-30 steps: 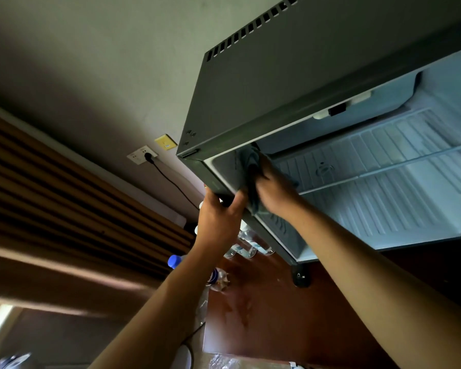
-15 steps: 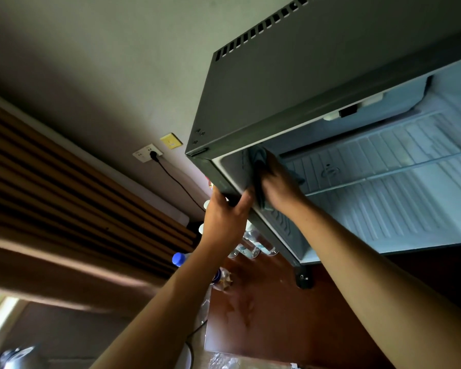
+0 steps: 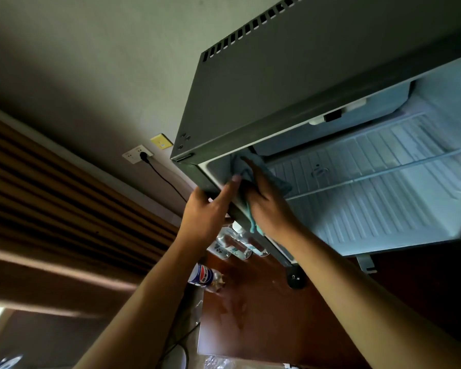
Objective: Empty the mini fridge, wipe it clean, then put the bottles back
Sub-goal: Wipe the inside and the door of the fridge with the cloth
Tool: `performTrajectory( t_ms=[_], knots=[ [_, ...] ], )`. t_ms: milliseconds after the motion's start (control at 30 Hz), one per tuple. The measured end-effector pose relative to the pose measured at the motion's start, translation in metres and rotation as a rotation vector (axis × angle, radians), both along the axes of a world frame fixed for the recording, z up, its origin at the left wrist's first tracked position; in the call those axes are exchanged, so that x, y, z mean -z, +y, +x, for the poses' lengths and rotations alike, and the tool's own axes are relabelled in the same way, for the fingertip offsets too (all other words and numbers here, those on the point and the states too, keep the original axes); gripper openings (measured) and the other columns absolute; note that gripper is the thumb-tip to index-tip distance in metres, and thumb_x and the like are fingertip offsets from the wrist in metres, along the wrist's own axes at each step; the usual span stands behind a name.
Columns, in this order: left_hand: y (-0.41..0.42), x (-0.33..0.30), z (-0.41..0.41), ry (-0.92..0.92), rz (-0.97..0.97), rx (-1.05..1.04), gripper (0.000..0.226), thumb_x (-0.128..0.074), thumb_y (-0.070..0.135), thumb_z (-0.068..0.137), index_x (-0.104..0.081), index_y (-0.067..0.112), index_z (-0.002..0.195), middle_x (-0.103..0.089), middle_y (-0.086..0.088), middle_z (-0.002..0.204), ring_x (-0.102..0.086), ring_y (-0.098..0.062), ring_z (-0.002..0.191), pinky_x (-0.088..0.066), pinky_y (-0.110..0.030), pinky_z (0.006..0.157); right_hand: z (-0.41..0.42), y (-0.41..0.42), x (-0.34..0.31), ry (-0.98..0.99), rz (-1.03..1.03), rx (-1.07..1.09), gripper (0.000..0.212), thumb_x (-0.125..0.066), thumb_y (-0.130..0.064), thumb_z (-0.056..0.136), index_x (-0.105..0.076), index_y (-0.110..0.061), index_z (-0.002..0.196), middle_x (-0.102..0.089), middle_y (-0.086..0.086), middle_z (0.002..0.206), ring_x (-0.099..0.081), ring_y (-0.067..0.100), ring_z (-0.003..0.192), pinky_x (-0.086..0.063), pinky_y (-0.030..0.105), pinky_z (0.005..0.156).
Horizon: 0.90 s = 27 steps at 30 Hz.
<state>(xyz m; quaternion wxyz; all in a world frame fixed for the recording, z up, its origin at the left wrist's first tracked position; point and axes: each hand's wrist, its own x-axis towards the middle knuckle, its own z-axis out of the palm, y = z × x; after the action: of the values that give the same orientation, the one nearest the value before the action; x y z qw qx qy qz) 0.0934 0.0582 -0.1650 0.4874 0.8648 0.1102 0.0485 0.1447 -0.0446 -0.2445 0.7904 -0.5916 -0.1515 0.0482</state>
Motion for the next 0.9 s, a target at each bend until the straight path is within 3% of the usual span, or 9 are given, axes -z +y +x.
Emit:
performTrajectory(
  t_ms=[100,200,367,500,600,667,767,800,900],
  knots=[
    [-0.001,0.002,0.004,-0.086,0.217,-0.016,0.033,-0.064,0.033,0.095,-0.066,0.011,0.071,-0.067,0.001,0.058,-0.062,-0.009,0.049,-0.050,-0.021,0.048,0.022,0.001,-0.002,-0.009,-0.072,0.030,0.048,-0.040,-0.029,0.102,-0.032,-0.026,0.149,-0.048,0.004,0.143,-0.048,0.020,0.130,-0.041,0.034,0.106],
    [0.003,0.002,0.004,-0.098,0.267,0.015,0.041,-0.061,0.032,0.096,-0.062,0.003,0.068,-0.064,-0.008,0.056,-0.060,-0.019,0.046,-0.046,-0.030,0.046,0.040,0.005,-0.008,0.043,-0.115,0.090,0.043,-0.041,-0.029,0.101,-0.040,-0.025,0.144,-0.051,-0.009,0.129,-0.048,0.010,0.121,-0.035,0.010,0.089],
    [0.006,0.006,0.008,-0.050,0.181,-0.010,0.034,-0.063,0.034,0.094,-0.066,0.006,0.075,-0.070,-0.020,0.073,-0.070,-0.039,0.067,-0.059,-0.055,0.061,0.047,0.010,-0.016,0.126,-0.045,0.111,0.033,-0.042,-0.021,0.103,-0.049,-0.023,0.135,-0.058,0.007,0.124,-0.054,0.017,0.110,-0.037,0.020,0.083],
    [0.008,0.008,0.009,-0.014,0.129,-0.033,0.020,-0.064,0.033,0.095,-0.069,0.020,0.082,-0.073,-0.010,0.075,-0.073,-0.032,0.071,-0.062,-0.048,0.063,0.024,0.004,-0.018,0.090,0.000,0.080,0.039,-0.040,-0.017,0.104,-0.044,-0.018,0.143,-0.053,0.014,0.135,-0.051,0.023,0.122,-0.041,0.037,0.104],
    [0.005,0.008,0.007,-0.012,0.116,-0.028,0.019,-0.062,0.034,0.096,-0.070,0.018,0.089,-0.075,-0.007,0.078,-0.074,-0.028,0.071,-0.062,-0.048,0.065,-0.002,-0.002,-0.014,0.036,-0.004,0.022,0.043,-0.038,-0.020,0.105,-0.037,-0.025,0.147,-0.050,0.011,0.139,-0.052,0.024,0.123,-0.045,0.041,0.103],
    [0.002,0.007,0.006,-0.013,0.100,-0.013,0.022,-0.063,0.035,0.095,-0.071,0.016,0.090,-0.075,-0.008,0.079,-0.074,-0.030,0.072,-0.062,-0.052,0.067,-0.021,-0.006,-0.009,0.009,-0.010,0.010,0.044,-0.040,-0.025,0.104,-0.036,-0.034,0.146,-0.051,0.005,0.139,-0.054,0.018,0.121,-0.048,0.041,0.100],
    [0.002,0.005,0.006,-0.006,0.072,0.026,0.029,-0.065,0.040,0.093,-0.072,0.012,0.094,-0.075,-0.012,0.082,-0.072,-0.037,0.077,-0.060,-0.057,0.070,-0.035,-0.008,-0.007,-0.021,0.004,-0.004,0.041,-0.041,-0.040,0.099,-0.040,-0.043,0.140,-0.054,-0.004,0.133,-0.057,-0.003,0.108,-0.052,0.019,0.087],
    [0.003,0.004,0.006,-0.006,0.071,0.029,0.029,-0.065,0.041,0.093,-0.072,0.012,0.095,-0.075,-0.012,0.083,-0.072,-0.037,0.078,-0.060,-0.056,0.071,-0.035,-0.008,-0.007,-0.017,0.004,-0.007,0.041,-0.041,-0.039,0.100,-0.039,-0.042,0.141,-0.053,-0.001,0.134,-0.057,-0.001,0.109,-0.052,0.020,0.088],
    [0.003,0.005,0.006,-0.018,0.088,0.040,0.023,-0.064,0.041,0.094,-0.072,0.019,0.094,-0.075,-0.008,0.082,-0.073,-0.031,0.076,-0.062,-0.051,0.068,-0.024,-0.007,-0.007,-0.008,-0.010,0.007,0.046,-0.042,-0.027,0.103,-0.034,-0.035,0.148,-0.046,0.008,0.143,-0.052,0.021,0.124,-0.047,0.045,0.101]
  ],
)
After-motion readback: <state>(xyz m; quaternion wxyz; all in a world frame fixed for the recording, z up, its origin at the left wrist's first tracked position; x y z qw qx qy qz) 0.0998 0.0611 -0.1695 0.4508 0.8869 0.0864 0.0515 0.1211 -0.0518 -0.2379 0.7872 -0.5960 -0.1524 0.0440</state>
